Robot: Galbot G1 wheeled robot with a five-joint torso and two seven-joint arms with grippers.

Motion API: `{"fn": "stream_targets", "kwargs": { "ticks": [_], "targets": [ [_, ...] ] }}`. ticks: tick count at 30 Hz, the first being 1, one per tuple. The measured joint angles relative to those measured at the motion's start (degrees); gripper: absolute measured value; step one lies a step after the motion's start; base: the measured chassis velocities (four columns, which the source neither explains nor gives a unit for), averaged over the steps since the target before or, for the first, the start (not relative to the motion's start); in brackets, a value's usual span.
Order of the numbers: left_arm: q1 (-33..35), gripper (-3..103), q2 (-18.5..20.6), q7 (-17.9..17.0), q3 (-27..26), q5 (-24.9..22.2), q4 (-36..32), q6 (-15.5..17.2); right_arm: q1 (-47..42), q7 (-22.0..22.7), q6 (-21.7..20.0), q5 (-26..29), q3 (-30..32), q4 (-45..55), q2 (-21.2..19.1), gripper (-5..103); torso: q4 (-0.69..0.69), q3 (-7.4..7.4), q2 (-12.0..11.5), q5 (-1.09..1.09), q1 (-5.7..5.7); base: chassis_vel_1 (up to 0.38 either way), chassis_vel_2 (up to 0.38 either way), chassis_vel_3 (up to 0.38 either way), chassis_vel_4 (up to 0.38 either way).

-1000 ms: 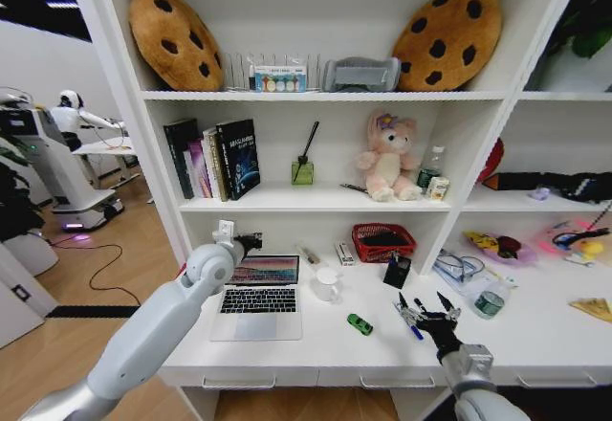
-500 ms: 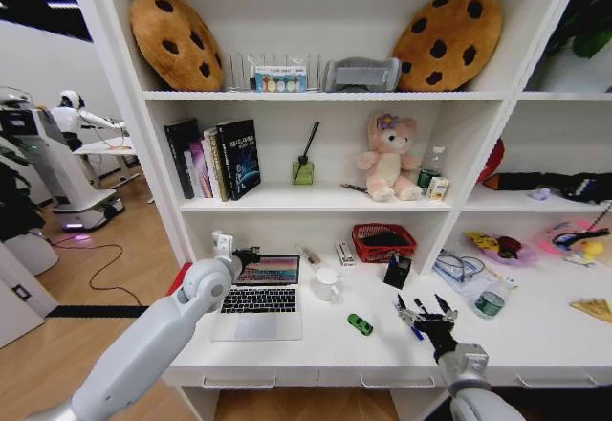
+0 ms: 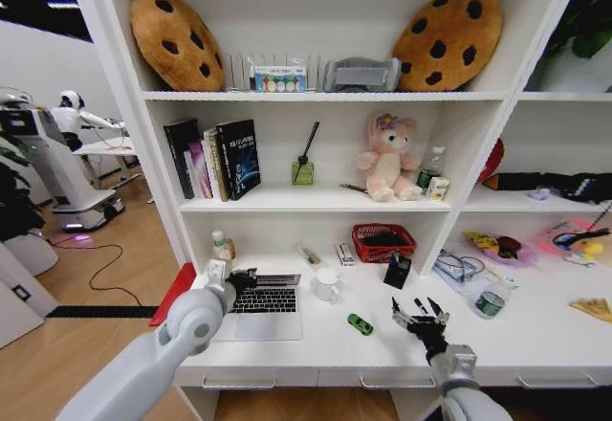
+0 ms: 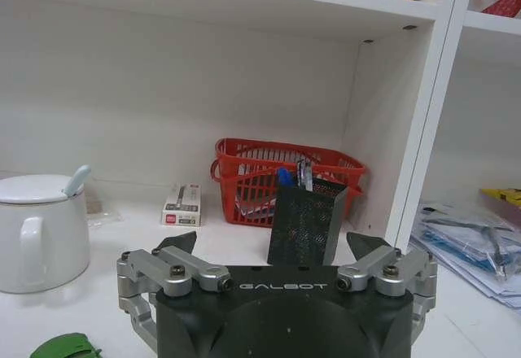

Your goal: Organize the objects on the table.

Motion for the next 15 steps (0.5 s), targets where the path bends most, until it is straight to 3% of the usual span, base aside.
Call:
{"fn": "stream_targets", "kwargs": {
  "ticks": [7,9,10,11,12,14,15],
  "targets": [
    [5.24,0,-2.57,-0.16,-0.77,2.68,0.39,-0.28,0.35,-0.01,0.36,-0.62,-1.08,-0.76,0.09,100,-0.02,0.00,0.00,0.01,0.00,0.000,0.000,0.000,0.000],
    [6.65,-1,-4.40,6.91,-3.99,8.77,1.51,-3.98,0.46,-0.01,0.45,-0.66,-1.31,-0.79,0.15,100,-0.02,0.00,0.00,0.01,0.00,0.000,0.000,0.000,0.000],
    [6.65,-1,-4.40,6.91,-3.99,8.77,1.51,-3.98,0.46,-0.01,0.45,-0.66,-1.31,-0.79,0.15,100,-0.02,0.00,0.00,0.01,0.00,0.000,0.000,0.000,0.000],
    [8.10,4,-6.30,15.69,-8.71,17.02,3.76,-10.48,0.42,-0.01,0.56,-0.67,-1.51,-0.75,0.23,100,-0.02,0.00,0.00,0.02,0.00,0.000,0.000,0.000,0.000],
    [9.04,10,-7.46,19.58,-11.21,20.94,5.30,-15.32,0.32,-0.03,0.68,-0.67,-1.61,-0.60,0.31,100,-0.02,0.00,0.00,0.01,0.00,0.000,0.000,0.000,0.000],
    [12.69,20,-10.34,25.69,-16.85,27.79,8.01,-23.64,0.01,-0.06,0.73,-0.64,-1.71,0.05,0.41,100,-0.02,0.00,0.00,0.00,0.01,0.000,0.000,0.000,0.000],
    [12.69,20,-10.34,25.69,-16.85,27.79,8.01,-23.64,0.01,-0.06,0.73,-0.64,-1.71,0.05,0.41,100,-0.02,0.00,0.00,0.00,0.01,0.000,0.000,0.000,0.000]
  ]
}}
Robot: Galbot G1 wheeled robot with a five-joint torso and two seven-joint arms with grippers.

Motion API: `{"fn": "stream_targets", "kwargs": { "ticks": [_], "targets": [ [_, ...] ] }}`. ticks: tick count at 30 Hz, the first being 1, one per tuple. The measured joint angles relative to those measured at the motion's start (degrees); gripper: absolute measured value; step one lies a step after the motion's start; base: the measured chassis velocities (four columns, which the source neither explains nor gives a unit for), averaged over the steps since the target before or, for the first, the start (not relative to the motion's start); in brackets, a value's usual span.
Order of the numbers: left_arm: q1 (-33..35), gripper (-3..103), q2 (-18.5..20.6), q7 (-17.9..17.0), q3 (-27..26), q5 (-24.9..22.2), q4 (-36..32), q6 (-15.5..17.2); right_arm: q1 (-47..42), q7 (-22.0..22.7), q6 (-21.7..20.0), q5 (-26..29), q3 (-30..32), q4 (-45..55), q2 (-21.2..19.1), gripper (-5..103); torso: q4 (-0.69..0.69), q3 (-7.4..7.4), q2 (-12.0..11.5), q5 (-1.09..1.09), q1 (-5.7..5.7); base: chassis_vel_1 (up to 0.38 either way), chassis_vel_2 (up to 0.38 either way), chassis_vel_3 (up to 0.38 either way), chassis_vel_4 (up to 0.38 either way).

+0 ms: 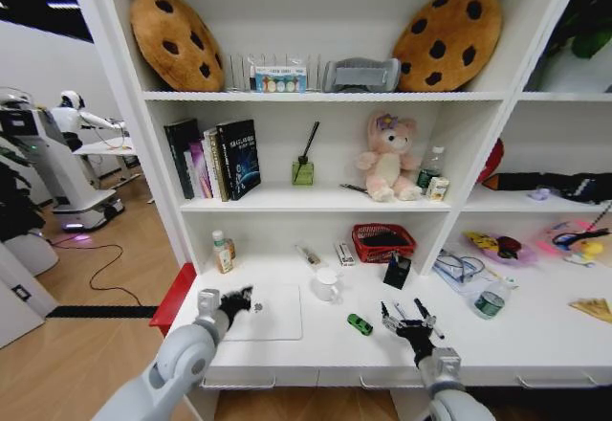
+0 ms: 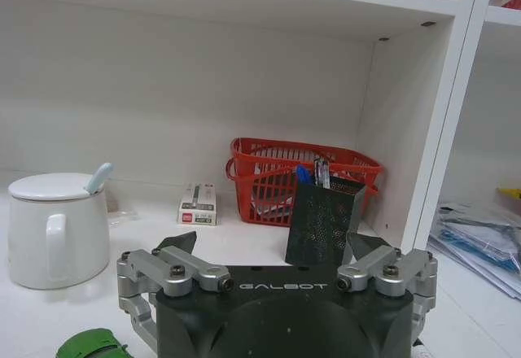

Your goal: Organize the objects on the table.

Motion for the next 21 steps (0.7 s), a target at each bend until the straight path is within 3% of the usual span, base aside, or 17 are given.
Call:
{"fn": "stream_targets", "kwargs": {
  "ticks": [1,2,3,5,6,7,9,10,11,15,21],
  "targets": [
    [1.45,20,-0.75,1.66,-1.54,2.04,0.52,-1.73,-0.08,0.00,0.00,0.01,0.03,0.23,0.00,100,-0.01,0.00,0.00,0.01,0.00,0.000,0.000,0.000,0.000],
    [6.87,31,-2.91,7.67,-6.20,8.27,1.72,-6.70,-0.49,-0.02,0.00,0.21,0.65,1.14,-0.14,100,0.04,0.00,0.00,0.00,0.00,0.000,0.000,0.000,0.000],
    [6.87,31,-2.91,7.67,-6.20,8.27,1.72,-6.70,-0.49,-0.02,0.00,0.21,0.65,1.14,-0.14,100,0.04,0.00,0.00,0.00,0.00,0.000,0.000,0.000,0.000],
    [11.17,36,-4.81,11.45,-10.10,11.53,2.05,-10.59,-1.37,-0.03,0.07,0.83,1.65,2.25,-0.32,100,0.06,0.00,0.00,0.01,-0.01,0.000,0.000,0.000,0.000],
    [13.13,47,-5.75,13.94,-11.75,11.79,2.06,-12.34,-2.54,-0.02,0.41,1.14,2.73,2.96,-0.16,100,0.06,0.00,0.00,0.01,-0.01,0.000,0.000,0.000,0.000],
    [13.13,47,-5.75,13.94,-11.75,11.79,2.06,-12.34,-2.54,-0.02,0.41,1.14,2.73,2.96,-0.16,100,0.06,0.00,0.00,0.01,-0.01,0.000,0.000,0.000,0.000],
    [15.53,53,-7.36,17.35,-13.72,12.29,1.96,-15.98,-4.90,0.52,1.37,1.36,4.37,4.53,0.73,100,-0.05,0.00,0.00,0.01,-0.01,0.000,0.000,0.000,0.000],
    [16.92,58,-8.64,18.07,-14.96,12.82,1.34,-17.36,-5.33,0.88,1.37,1.51,4.56,5.42,0.95,100,-0.03,0.00,0.00,0.00,-0.01,0.000,0.000,0.000,0.000],
    [16.92,58,-8.64,18.07,-14.96,12.82,1.34,-17.36,-5.33,0.88,1.37,1.51,4.56,5.42,0.95,100,-0.03,0.00,0.00,0.00,-0.01,0.000,0.000,0.000,0.000],
    [20.97,74,-12.32,18.19,-19.12,12.77,-2.15,-17.81,-5.31,1.71,-0.12,2.43,4.56,7.91,1.10,100,0.03,0.00,0.01,0.01,-0.01,0.000,0.000,0.000,0.000],
    [28.31,98,-14.21,17.85,-26.96,12.83,-7.67,-14.64,-4.72,1.98,-1.58,2.77,4.30,9.90,0.84,100,0.03,0.00,0.00,0.02,-0.01,0.000,0.000,0.000,0.000]
  ]
}}
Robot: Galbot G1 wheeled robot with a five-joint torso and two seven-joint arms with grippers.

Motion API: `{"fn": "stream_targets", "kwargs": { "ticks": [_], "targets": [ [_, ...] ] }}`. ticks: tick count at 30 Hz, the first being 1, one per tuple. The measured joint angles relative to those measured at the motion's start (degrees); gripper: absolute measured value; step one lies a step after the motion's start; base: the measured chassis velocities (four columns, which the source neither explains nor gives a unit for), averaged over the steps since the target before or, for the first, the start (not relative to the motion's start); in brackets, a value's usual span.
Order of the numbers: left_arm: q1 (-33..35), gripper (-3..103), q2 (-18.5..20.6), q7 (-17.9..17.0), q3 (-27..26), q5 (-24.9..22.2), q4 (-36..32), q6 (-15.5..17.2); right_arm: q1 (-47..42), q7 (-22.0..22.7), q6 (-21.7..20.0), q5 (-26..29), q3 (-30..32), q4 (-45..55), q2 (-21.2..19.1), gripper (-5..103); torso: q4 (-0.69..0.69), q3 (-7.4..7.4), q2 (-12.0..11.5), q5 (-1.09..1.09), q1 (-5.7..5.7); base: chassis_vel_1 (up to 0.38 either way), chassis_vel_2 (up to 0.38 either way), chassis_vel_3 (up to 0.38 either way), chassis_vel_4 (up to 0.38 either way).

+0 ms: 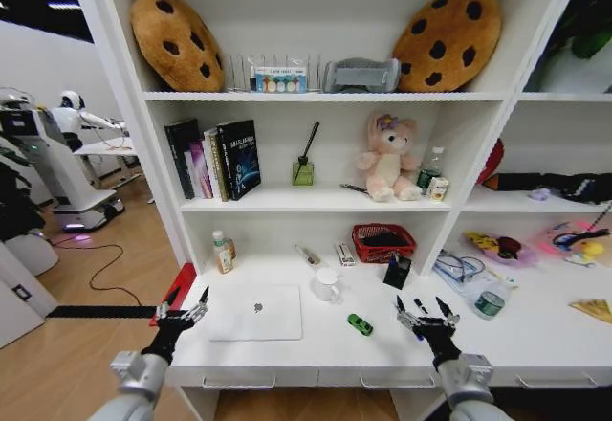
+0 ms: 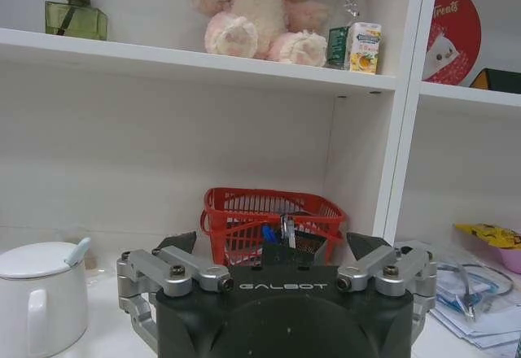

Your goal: Organize the objects on the table.

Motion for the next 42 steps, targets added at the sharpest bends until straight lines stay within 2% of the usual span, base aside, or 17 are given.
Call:
{"fn": "stream_targets", "kwargs": {
  "ticks": [6,13,22,26,42],
  "targets": [
    [3.44,100,0.85,-0.29,-2.20,-2.51,-3.35,2.15,-0.16,0.02,-0.08,-0.71,-0.12,0.42,0.09,100,-0.02,0.00,0.00,0.00,0.00,0.000,0.000,0.000,0.000],
    [3.60,100,1.05,-0.40,-2.12,-1.97,-4.93,3.89,-0.29,0.19,-0.71,-0.97,-0.12,1.28,0.25,100,-0.02,0.00,-0.01,-0.01,0.01,0.000,0.000,0.000,0.000],
    [3.37,100,1.14,-0.41,-1.86,-1.93,-4.91,3.98,-0.29,0.33,-1.49,-1.15,-0.62,1.67,0.49,100,-0.01,0.00,-0.01,-0.01,0.01,0.000,0.000,0.000,0.000],
    [3.30,100,1.16,-0.42,-1.78,-1.93,-4.84,3.99,-0.42,-0.50,-3.11,0.27,-0.15,2.23,0.29,100,-0.01,0.00,-0.01,-0.01,0.01,0.000,0.000,0.000,0.000],
    [3.21,100,1.21,-0.52,-1.69,-1.95,-4.73,3.99,0.15,-0.81,-2.69,0.65,0.24,2.11,0.23,100,-0.02,0.00,-0.01,-0.02,0.01,-0.068,-0.072,0.075,0.071]
  ]
}}
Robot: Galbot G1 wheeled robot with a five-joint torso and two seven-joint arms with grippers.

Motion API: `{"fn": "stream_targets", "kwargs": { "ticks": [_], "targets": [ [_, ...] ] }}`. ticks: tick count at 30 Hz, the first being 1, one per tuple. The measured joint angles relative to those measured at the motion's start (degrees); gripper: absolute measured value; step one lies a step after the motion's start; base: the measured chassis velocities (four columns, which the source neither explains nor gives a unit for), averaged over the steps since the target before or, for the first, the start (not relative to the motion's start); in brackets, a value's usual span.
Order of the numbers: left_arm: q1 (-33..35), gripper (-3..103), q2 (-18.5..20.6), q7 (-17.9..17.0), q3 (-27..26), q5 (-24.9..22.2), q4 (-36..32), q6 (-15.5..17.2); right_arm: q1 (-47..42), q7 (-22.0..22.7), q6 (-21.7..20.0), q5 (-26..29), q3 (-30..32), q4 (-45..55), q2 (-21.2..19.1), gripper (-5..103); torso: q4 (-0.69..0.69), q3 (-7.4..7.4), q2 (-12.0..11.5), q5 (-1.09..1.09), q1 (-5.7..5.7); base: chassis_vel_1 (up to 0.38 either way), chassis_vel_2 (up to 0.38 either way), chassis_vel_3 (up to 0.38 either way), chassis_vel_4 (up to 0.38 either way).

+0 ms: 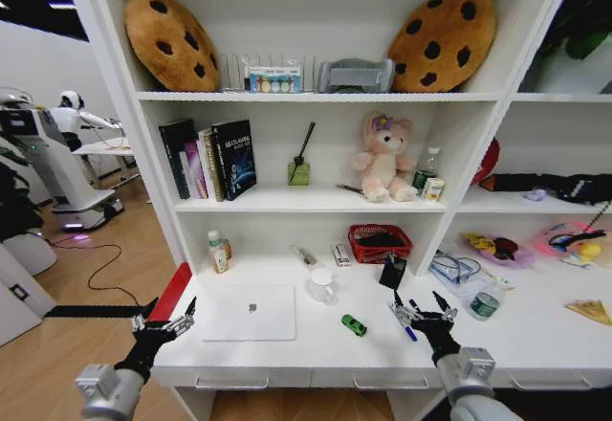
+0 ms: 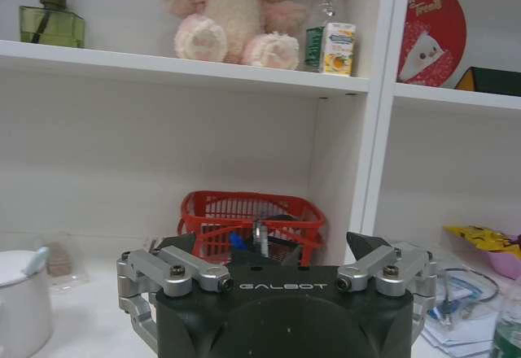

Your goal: Organize the objects on the table.

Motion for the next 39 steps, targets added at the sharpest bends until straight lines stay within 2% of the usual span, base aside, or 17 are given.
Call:
{"fn": "stream_targets", "kwargs": {
  "ticks": [8,10,11,13,14,17,18,19,21,22,24,25,27,28,32,37,39],
  "targets": [
    [0.00,100,0.00,-0.02,0.04,-0.02,0.03,0.00,-0.23,0.00,0.42,0.06,0.09,-0.05,-0.01,100,0.02,0.00,0.00,0.03,0.00,-0.227,-0.227,0.234,0.227],
    [-0.01,100,0.00,-0.03,0.04,-0.02,0.05,0.00,-0.32,-0.75,1.80,-0.34,-0.61,-0.55,-0.27,100,0.00,0.00,0.01,0.01,0.00,-0.254,-0.270,0.277,0.268],
    [-0.02,100,0.00,-0.02,0.05,-0.02,0.04,-0.01,-0.39,-1.35,2.29,-0.63,-1.35,-0.79,-0.89,100,0.00,0.01,0.00,0.09,0.01,-0.236,-0.253,0.262,0.246],
    [-0.02,100,0.00,-0.01,0.06,-0.02,0.04,-0.02,-0.52,-1.74,2.41,-0.88,-2.10,-0.98,-1.66,100,-0.02,0.01,-0.01,0.07,0.02,-0.236,-0.211,0.221,0.246],
    [-0.02,100,0.00,-0.01,0.07,-0.02,0.05,-0.01,-0.53,-2.18,2.43,-1.06,-2.87,-1.12,-2.44,100,0.02,0.01,-0.01,0.01,0.01,-0.205,-0.211,0.222,0.166],
    [-0.02,100,0.00,-0.01,0.07,-0.02,0.04,-0.02,0.84,-3.67,1.33,0.23,-5.89,-2.28,-6.33,100,-0.01,0.00,0.00,0.04,0.00,-0.033,-0.096,0.125,0.079],
    [-0.02,100,0.00,-0.01,0.07,-0.02,0.04,-0.02,0.84,-3.67,1.33,0.23,-5.89,-2.28,-6.33,100,-0.01,0.00,0.00,0.04,0.00,0.019,-0.075,0.076,-0.003],
    [-0.02,100,0.01,-0.01,0.07,-0.02,0.04,-0.02,1.88,-4.07,0.54,1.38,-7.72,-2.89,-8.75,100,-0.04,0.00,0.00,0.02,0.00,0.000,0.000,0.000,0.000],
    [-0.02,100,0.02,-0.01,0.06,-0.02,0.04,-0.02,4.53,-4.94,-1.14,4.71,-12.07,-4.12,-15.72,100,0.01,0.00,0.00,0.01,0.00,0.025,0.012,-0.053,-0.044],
    [-0.02,100,0.02,-0.01,0.06,-0.02,0.04,-0.02,4.53,-4.94,-1.14,4.71,-12.07,-4.12,-15.72,100,0.01,0.00,0.00,0.01,0.00,0.053,0.048,-0.053,-0.048],
    [-0.02,100,0.03,-0.02,0.05,-0.02,0.05,-0.02,5.58,-5.39,-1.76,6.18,-13.90,-4.54,-18.29,100,0.02,0.00,0.00,-0.01,0.00,0.053,0.084,-0.027,-0.048],
    [-0.02,100,0.03,-0.03,0.03,-0.02,0.05,-0.02,7.60,-6.16,-3.65,9.53,-18.11,-4.96,-22.04,100,0.03,0.00,0.00,0.01,0.00,0.054,0.084,-0.022,-0.039],
    [-0.02,100,0.02,-0.08,0.01,-0.02,0.05,-0.02,10.61,-6.06,-6.68,13.84,-23.61,-5.19,-25.46,100,0.02,0.00,0.00,0.01,0.01,0.023,0.031,-0.011,-0.019],
    [-0.02,100,0.02,-0.08,0.01,-0.02,0.05,-0.02,10.61,-6.06,-6.68,13.84,-23.61,-5.19,-25.46,100,0.02,0.00,0.00,0.01,0.01,0.000,0.000,0.000,0.000],
    [-0.02,100,0.01,-0.05,0.06,-0.02,0.05,-0.02,17.32,-5.56,-12.07,18.38,-33.13,-6.72,-29.10,100,0.00,0.01,0.00,0.02,0.00,0.000,0.000,0.000,0.000],
    [-0.02,100,0.01,-0.05,0.05,-0.02,0.05,-0.02,21.45,-4.39,-13.72,21.19,-37.49,-8.25,-29.67,100,0.00,0.01,0.00,0.03,0.00,0.000,0.000,0.000,0.000],
    [-0.02,100,0.01,-0.05,0.05,-0.03,0.05,-0.02,23.99,-4.03,-16.78,24.62,-39.36,-8.34,-29.97,100,0.00,0.00,0.00,0.02,0.00,0.000,0.000,0.000,0.000]
  ]
}}
